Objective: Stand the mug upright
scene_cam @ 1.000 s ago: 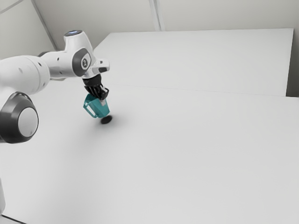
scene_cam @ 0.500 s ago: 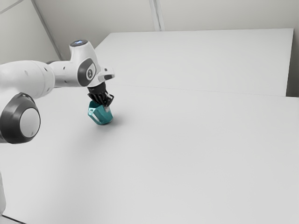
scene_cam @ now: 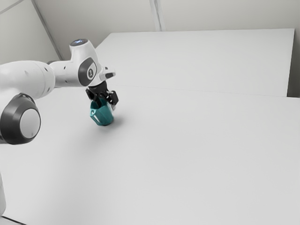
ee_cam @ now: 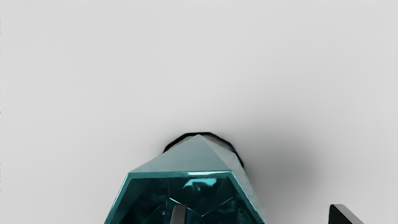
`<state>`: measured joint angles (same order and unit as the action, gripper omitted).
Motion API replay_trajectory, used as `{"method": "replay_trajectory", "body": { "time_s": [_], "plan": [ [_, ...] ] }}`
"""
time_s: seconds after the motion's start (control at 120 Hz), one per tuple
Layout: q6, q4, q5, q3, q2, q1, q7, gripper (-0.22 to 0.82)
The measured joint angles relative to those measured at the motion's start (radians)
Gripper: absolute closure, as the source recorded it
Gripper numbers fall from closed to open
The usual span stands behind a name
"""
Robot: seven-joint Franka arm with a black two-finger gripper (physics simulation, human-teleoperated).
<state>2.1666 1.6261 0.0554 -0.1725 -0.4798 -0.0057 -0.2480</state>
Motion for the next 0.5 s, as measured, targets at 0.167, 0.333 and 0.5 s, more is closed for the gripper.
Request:
{"method": "replay_trajectory", "body": {
  "time_s": [0.167, 0.333, 0.5],
  "plan": [
    [-0.009, 0.006, 0.002, 0.0, 0.083, -0.02, 0.008, 0.07],
    [-0.127, 0.009, 0.002, -0.021, 0.317, -0.058, 0.017, 0.04],
    [-0.293, -0.05, -0.026, -0.031, 0.418, -0.065, 0.026, 0.03]
  ]
}}
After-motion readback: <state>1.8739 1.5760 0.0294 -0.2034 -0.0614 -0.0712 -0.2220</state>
